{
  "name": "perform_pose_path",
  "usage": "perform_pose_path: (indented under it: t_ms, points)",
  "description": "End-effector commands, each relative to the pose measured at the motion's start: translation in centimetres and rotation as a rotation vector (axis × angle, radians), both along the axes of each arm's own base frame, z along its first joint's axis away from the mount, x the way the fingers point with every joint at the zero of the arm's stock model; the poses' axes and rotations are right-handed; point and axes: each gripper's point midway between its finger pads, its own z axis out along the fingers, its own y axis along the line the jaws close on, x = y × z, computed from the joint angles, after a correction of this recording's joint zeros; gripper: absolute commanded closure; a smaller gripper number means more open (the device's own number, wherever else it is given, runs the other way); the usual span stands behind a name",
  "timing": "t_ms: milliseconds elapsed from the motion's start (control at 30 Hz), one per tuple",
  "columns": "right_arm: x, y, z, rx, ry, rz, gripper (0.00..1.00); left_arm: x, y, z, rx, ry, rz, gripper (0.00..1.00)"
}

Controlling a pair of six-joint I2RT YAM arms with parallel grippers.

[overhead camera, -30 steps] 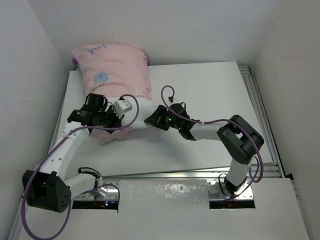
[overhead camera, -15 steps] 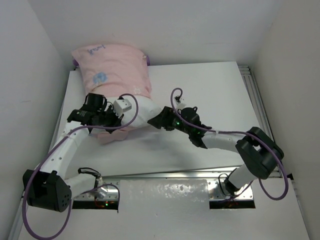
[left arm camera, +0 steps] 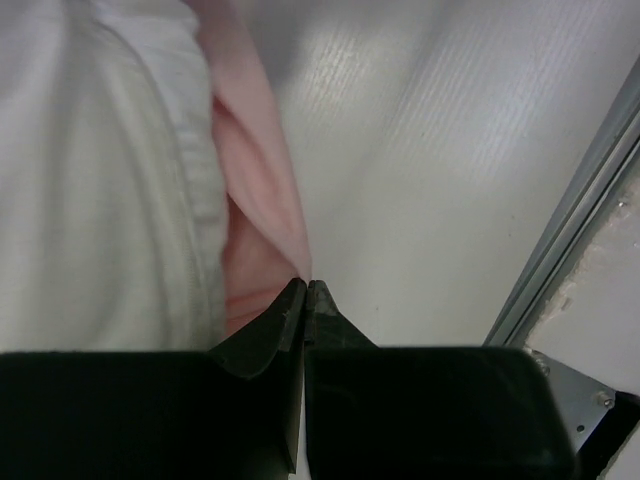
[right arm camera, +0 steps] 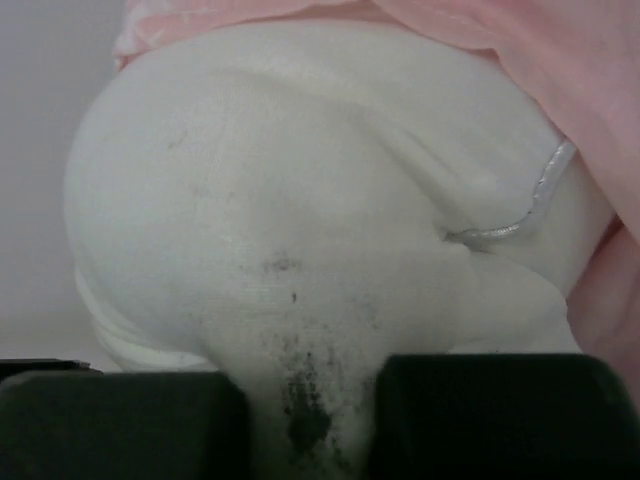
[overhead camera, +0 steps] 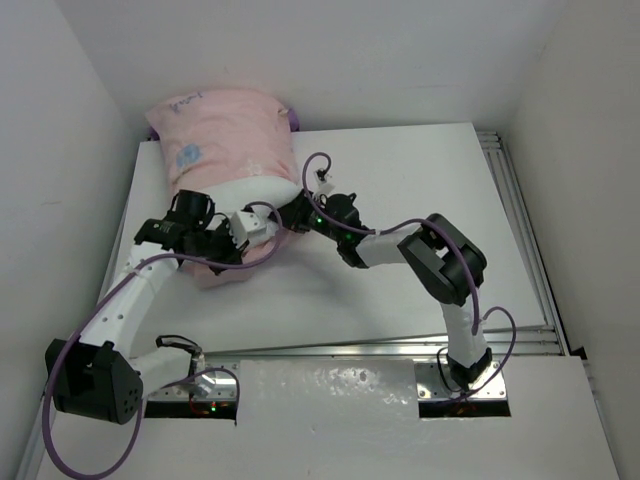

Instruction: Put the pillow into the pillowcase

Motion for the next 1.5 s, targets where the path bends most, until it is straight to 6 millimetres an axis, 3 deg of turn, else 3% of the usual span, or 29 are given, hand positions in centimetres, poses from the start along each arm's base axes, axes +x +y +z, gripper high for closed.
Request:
perform_pose_path:
  t_ms: [0, 33, 67, 100, 133, 233, 267, 367, 400, 433, 500, 533, 600, 767, 933, 1033, 1200, 1333, 1367, 1467]
  points:
    - [2.6, 0.6, 3.9, 0.014, -0.168, -0.083, 0.95, -0.9, -1.7, 1.4, -0.071, -0.017, -0.095, 1.0]
    - [2.8, 0.4, 3.2, 0.002, -0.159, -0.1, 1.0, -0.5, -1.7, 1.6, -0.076, -0.02, -0.076, 0.99]
    - [2.4, -0.1, 1.9, -0.02, -0.145, -0.106, 1.0, 0.3, -1.5, 1.8, -0.068, -0.026, -0.038, 0.87]
    - [2.3, -0.4, 1.6, -0.037, -0.165, -0.107, 1.0, 1.3, -1.6, 2.5, -0.076, -0.044, -0.003, 0.69]
    - [2.2, -0.6, 1.1, -0.054, -0.163, -0.107, 1.0, 2.0, -1.6, 3.2, -0.09, -0.036, 0.05, 0.45]
    - [1.6, -0.8, -0.6, -0.104, -0.148, -0.076, 1.0, 5.2, -2.4, 9.1, -0.155, -0.147, 0.115, 0.36]
    - [1.1, -0.8, -1.3, -0.112, -0.139, -0.052, 1.0, 6.5, -2.8, 12.3, -0.19, -0.221, 0.115, 0.36]
    - [0.4, -1.1, -2.2, -0.086, -0.107, -0.025, 1.0, 9.2, -2.9, 15.7, -0.222, -0.293, 0.178, 0.37]
    - [0.2, -1.2, -2.3, -0.079, -0.103, -0.022, 1.0, 10.2, -2.5, 15.5, -0.195, -0.318, 0.194, 0.41]
    - [-0.1, -1.4, -2.7, -0.079, -0.094, -0.022, 1.0, 11.5, -1.0, 13.0, -0.098, -0.306, 0.243, 0.43]
    - [-0.3, -1.2, -2.6, -0.065, -0.097, -0.012, 1.0, 13.3, 1.2, 10.2, 0.059, -0.335, 0.269, 0.47]
    - [-0.4, -1.1, -2.5, -0.06, -0.098, -0.004, 1.0, 13.8, 2.5, 7.6, 0.161, -0.303, 0.276, 0.47]
    - [-0.6, -1.1, -2.3, -0.055, -0.099, 0.007, 1.0, 14.6, 3.4, 6.0, 0.238, -0.318, 0.252, 0.41]
    - [-0.8, -0.9, -2.2, -0.041, -0.098, 0.023, 1.0, 17.0, 2.6, 6.2, 0.286, -0.408, 0.218, 0.36]
    - [-1.3, -0.6, -1.7, -0.005, -0.103, 0.046, 1.0, 20.1, 4.4, 6.6, 0.358, -0.516, 0.354, 0.41]
    - [-1.5, -0.7, -1.6, -0.004, -0.106, 0.048, 1.0, 20.6, 4.8, 6.2, 0.382, -0.531, 0.376, 0.44]
    - [-1.6, -0.5, -1.5, -0.006, -0.118, 0.071, 1.0, 21.7, 5.9, 5.7, 0.431, -0.577, 0.429, 0.42]
    - [-1.9, -0.7, -1.7, -0.018, -0.123, 0.075, 1.0, 22.5, 5.1, 7.3, 0.383, -0.578, 0.433, 0.39]
    - [-1.9, -0.7, -1.8, -0.021, -0.12, 0.075, 1.0, 22.9, 4.5, 8.6, 0.348, -0.591, 0.424, 0.39]
    - [-1.9, -0.6, -1.9, -0.022, -0.12, 0.08, 1.0, 22.0, 3.6, 9.0, 0.31, -0.53, 0.389, 0.38]
